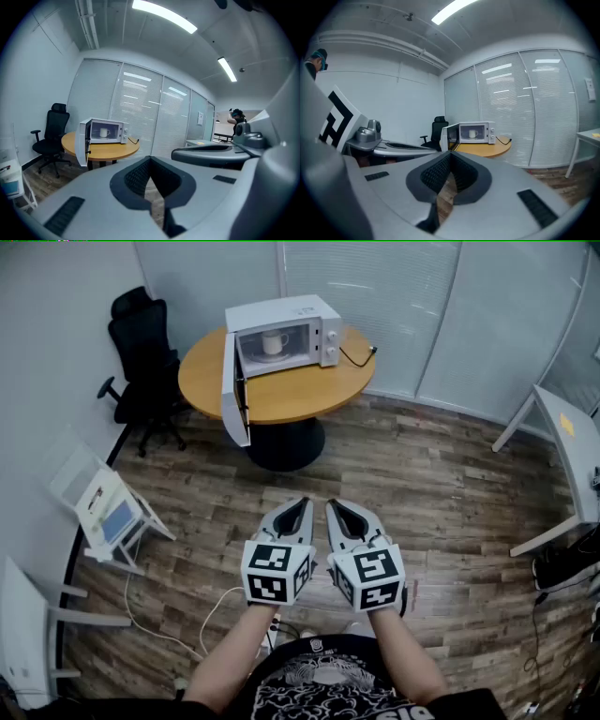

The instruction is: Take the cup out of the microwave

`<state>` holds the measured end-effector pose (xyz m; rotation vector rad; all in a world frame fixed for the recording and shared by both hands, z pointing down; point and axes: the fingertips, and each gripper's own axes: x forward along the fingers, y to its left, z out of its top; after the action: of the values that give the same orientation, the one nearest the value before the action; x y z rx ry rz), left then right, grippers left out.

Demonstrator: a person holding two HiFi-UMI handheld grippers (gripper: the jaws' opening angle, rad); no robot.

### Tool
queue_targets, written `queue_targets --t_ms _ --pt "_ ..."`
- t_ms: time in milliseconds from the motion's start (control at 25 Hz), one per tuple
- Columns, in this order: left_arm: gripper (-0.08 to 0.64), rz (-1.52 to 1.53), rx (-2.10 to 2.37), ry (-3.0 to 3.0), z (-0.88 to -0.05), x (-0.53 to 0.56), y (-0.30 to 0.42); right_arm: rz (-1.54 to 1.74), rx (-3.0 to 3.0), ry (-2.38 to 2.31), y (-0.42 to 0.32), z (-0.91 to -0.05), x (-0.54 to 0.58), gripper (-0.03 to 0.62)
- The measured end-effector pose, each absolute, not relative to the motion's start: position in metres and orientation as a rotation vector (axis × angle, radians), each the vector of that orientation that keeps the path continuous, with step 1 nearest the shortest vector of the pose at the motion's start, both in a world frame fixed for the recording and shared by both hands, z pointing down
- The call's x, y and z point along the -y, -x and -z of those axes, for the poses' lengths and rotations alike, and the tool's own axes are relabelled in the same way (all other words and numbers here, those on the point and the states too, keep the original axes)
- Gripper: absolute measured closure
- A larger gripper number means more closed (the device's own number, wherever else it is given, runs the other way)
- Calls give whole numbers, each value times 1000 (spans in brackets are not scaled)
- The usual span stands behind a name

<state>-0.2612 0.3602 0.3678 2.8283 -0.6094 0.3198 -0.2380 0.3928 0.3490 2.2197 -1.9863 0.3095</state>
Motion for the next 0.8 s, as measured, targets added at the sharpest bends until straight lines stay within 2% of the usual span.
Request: queue_targets --t_ms 800 --pt "551 -327 631 -2811 -380 -335 236 -349 2023 -2194 214 -364 -365 577"
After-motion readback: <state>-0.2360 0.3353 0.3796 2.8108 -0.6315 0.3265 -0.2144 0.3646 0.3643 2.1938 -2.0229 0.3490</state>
